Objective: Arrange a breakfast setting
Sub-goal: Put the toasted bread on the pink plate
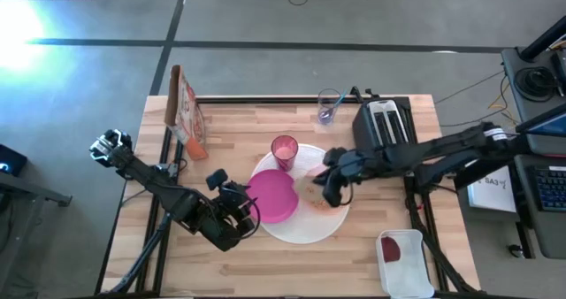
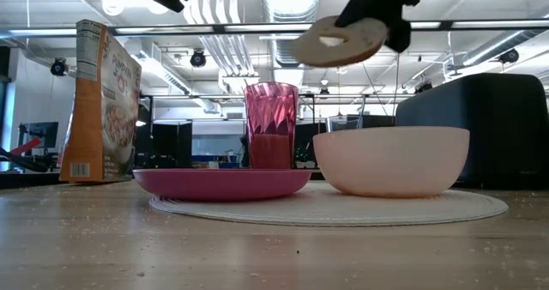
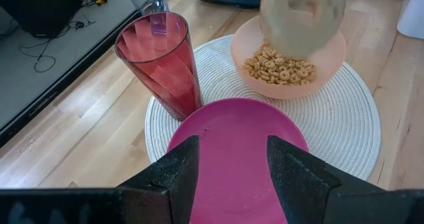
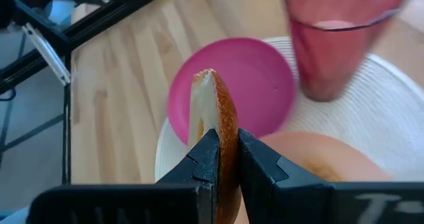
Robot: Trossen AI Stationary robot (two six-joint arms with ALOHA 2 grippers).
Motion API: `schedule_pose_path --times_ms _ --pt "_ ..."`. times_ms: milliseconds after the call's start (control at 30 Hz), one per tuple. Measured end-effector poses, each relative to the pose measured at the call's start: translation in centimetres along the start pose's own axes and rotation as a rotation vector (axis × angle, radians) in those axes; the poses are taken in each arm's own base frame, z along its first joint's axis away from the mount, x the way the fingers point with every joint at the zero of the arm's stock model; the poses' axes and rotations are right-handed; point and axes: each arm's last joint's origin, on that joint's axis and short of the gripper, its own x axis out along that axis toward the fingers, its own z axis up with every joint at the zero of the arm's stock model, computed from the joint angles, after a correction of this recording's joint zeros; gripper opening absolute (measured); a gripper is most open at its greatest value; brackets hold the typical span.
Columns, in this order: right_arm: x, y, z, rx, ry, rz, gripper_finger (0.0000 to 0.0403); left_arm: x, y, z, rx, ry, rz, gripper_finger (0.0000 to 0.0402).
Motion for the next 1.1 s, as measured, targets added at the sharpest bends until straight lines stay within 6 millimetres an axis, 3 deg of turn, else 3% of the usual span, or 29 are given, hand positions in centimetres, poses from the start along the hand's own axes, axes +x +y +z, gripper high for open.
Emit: schedule_pose_path --times_ms 300,567,1100 --pt "4.9 0.3 -0.9 -0.044 -0.001 -0.004 0.0034 0.0 0.0 0.0 0.0 0.0 0.0 0.016" --pt "8.1 0.6 -1.3 -0.086 -0.041 0.022 0.0034 0.0 0.0 0.0 0.0 0.0 0.0 0.016" --pt "10.8 0.4 -1.9 -0.134 -0.074 0.028 0.0042 0.0 0.0 -0.1 0.001 0.002 0.001 0.016"
